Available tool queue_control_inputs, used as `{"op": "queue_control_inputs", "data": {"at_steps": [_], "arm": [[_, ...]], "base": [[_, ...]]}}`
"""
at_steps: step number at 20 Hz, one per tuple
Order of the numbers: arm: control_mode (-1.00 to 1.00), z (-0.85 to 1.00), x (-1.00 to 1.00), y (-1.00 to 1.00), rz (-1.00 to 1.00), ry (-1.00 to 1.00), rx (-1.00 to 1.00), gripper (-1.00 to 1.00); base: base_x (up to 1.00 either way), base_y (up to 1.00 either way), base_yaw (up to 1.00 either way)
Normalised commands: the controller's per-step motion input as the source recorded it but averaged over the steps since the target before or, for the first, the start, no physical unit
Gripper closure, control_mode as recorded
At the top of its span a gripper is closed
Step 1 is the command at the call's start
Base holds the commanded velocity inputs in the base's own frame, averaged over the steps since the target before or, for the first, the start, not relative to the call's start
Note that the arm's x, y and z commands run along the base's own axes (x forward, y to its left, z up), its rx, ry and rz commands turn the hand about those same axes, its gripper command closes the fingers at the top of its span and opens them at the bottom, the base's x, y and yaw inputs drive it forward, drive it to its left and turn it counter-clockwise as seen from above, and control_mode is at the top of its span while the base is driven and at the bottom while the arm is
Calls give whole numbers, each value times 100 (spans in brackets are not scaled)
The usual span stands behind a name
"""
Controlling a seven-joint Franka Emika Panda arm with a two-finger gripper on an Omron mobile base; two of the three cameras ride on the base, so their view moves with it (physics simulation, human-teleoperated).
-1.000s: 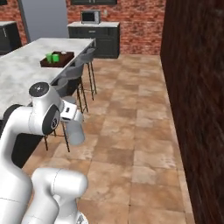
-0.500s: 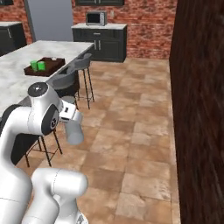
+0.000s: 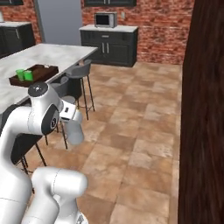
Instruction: There is a tray on the dining counter. Grab the cup, mug, and pitcher and place them on the tray. The pitcher may be placed next to the tray if it cannot fit the tray.
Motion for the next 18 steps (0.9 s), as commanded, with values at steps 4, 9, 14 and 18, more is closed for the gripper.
{"op": "queue_control_inputs", "data": {"at_steps": [4,9,14,18], "arm": [[100,0,0,0,0,0,0,100],[100,0,0,0,0,0,0,100],[100,0,0,0,0,0,0,100],[100,0,0,0,0,0,0,100]], "base": [[100,-53,25],[100,-56,25],[100,-57,30],[100,-54,32]]}}
